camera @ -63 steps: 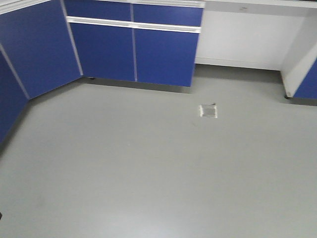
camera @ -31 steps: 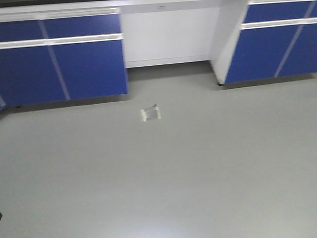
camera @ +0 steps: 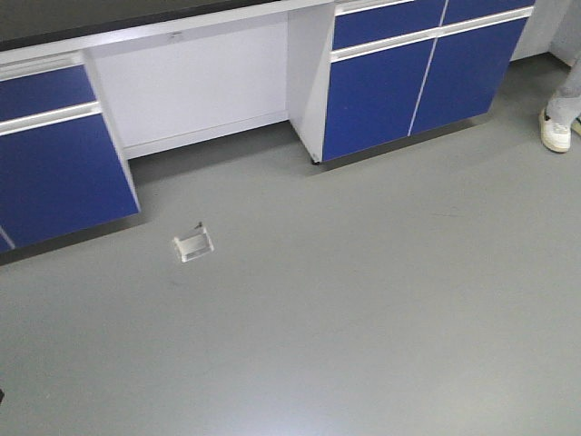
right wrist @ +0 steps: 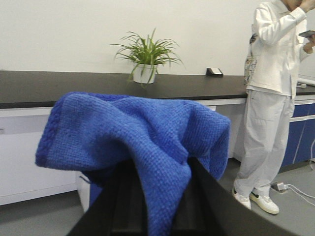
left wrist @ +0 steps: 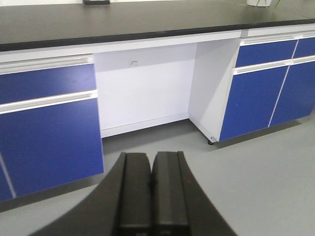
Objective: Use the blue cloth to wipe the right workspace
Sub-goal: 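Drive the base to the other bench holding the cloth in the right gripper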
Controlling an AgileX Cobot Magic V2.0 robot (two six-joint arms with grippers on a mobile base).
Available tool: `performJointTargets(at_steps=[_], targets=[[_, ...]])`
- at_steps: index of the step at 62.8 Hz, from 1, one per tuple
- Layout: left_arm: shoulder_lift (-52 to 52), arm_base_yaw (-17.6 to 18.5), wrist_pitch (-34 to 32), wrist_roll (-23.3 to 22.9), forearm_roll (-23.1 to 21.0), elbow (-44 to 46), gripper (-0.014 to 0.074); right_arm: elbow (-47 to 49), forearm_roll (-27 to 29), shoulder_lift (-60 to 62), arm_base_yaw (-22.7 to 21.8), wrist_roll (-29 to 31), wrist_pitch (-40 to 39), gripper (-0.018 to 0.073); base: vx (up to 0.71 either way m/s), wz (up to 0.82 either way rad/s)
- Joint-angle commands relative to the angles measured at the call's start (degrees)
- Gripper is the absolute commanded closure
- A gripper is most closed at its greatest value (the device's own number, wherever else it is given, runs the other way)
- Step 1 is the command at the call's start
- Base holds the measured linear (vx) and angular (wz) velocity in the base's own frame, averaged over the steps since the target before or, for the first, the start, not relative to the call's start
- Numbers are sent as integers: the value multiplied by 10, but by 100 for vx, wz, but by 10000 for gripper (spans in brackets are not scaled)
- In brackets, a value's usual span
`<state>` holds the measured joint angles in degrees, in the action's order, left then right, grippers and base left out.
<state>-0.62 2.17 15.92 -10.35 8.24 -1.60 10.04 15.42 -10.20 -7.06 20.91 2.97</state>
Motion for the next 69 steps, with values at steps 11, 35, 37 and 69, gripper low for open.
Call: performJointTargets(at_steps=[11, 35, 37, 69], targets=[[-9, 3, -45, -5, 1, -17, 602, 18, 1, -4, -1, 5, -49, 559, 33, -19], [-9, 3, -45, -5, 1, -17, 602, 18, 1, -4, -1, 5, -49, 559, 38, -7], [-9, 3, -45, -5, 1, -17, 602, 18, 1, -4, -1, 5, -49, 559, 40, -6], [-9, 3, -45, -5, 1, -17, 602, 18, 1, -4, -1, 5, -49, 559, 41, -6]])
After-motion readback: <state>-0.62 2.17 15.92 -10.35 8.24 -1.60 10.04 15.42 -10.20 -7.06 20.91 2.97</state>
